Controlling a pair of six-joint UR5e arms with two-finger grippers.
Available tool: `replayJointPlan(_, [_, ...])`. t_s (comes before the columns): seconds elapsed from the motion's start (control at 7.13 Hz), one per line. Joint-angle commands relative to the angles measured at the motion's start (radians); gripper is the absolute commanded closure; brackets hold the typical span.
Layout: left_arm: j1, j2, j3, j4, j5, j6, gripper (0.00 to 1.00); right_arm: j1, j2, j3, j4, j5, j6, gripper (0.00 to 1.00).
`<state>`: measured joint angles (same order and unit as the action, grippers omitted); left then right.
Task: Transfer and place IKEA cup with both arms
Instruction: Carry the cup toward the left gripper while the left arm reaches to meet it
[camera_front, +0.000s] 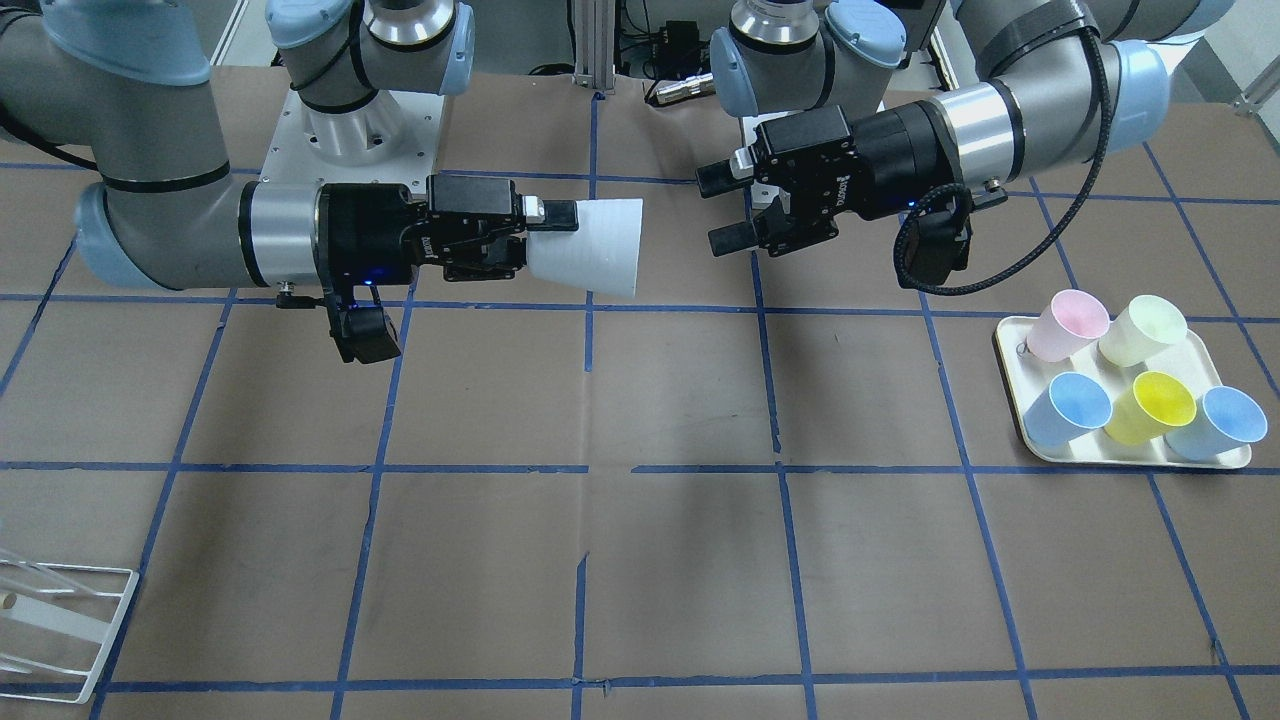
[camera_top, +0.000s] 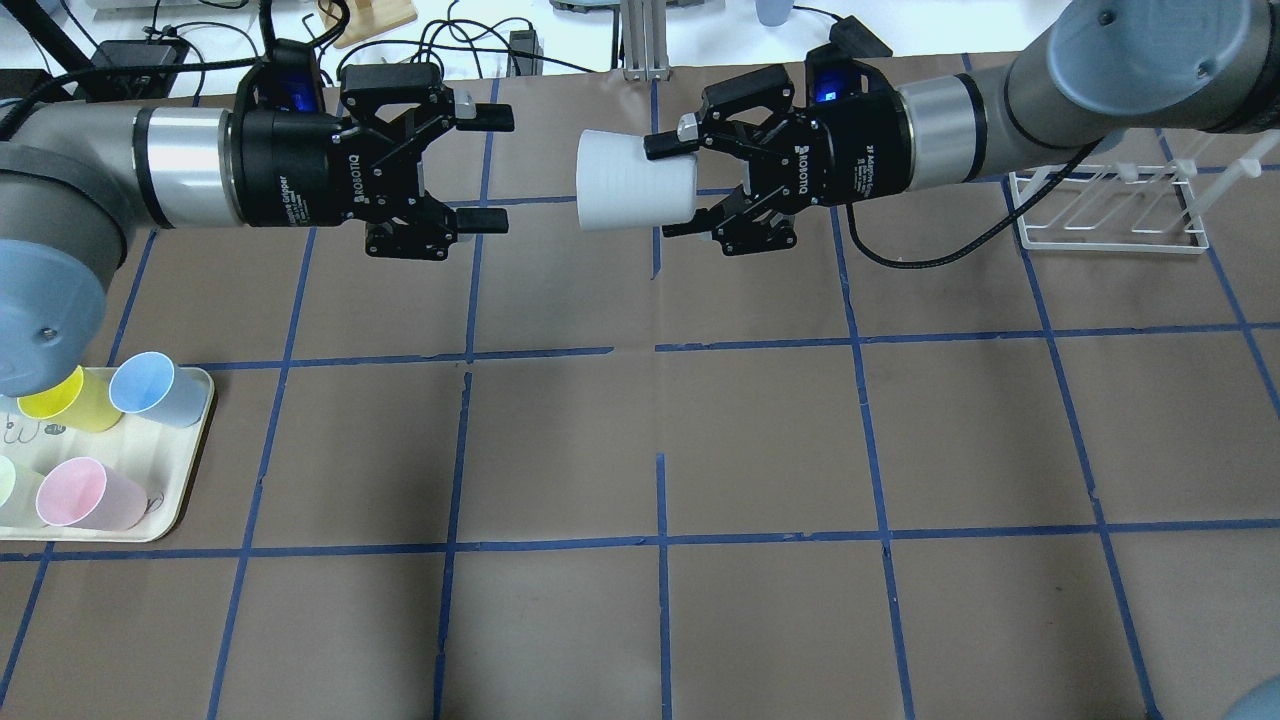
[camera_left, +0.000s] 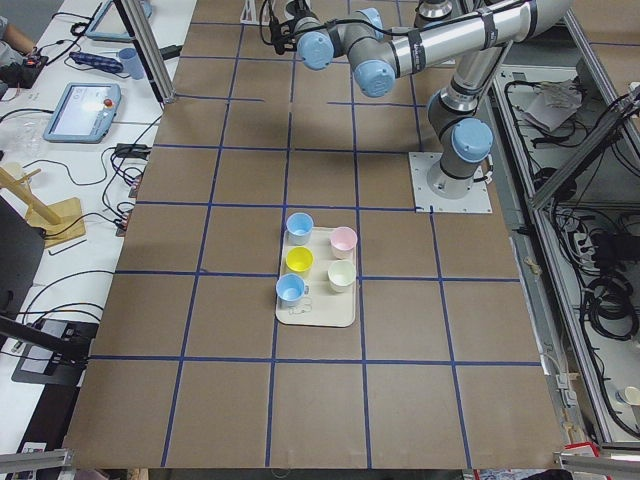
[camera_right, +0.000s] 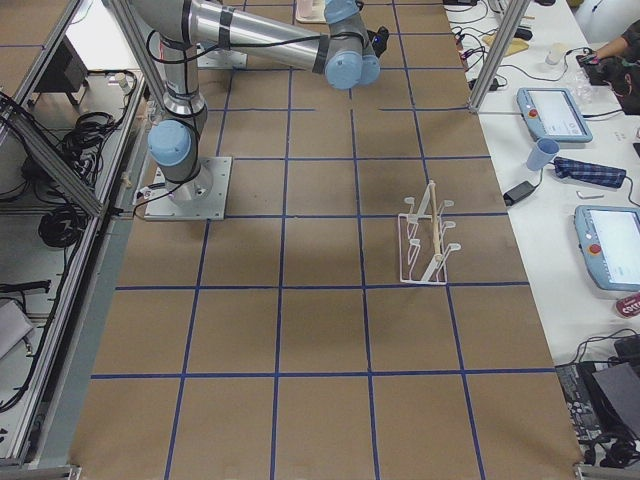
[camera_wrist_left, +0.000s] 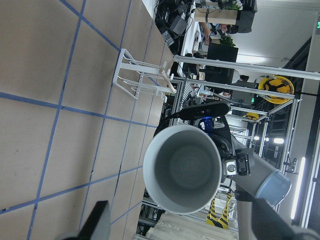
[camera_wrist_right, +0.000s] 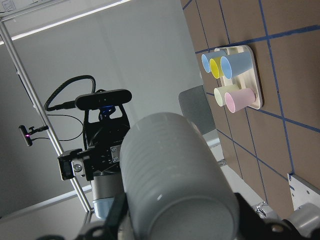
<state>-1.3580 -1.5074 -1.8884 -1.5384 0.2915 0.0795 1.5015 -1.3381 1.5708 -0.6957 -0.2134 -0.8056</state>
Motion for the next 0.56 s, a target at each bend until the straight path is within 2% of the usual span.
replayJointPlan(0.0, [-0.044, -0.020, 0.011, 0.061, -0.003, -0.001, 0.00, 0.013, -0.003, -0.002, 0.007, 0.002, 0.006, 0.81])
replayJointPlan(0.42, [-0.076, -0.030, -0.003, 0.070, -0.063, 0.017, 0.00, 0.043, 0.001, -0.002, 0.013, 0.002, 0.016, 0.81])
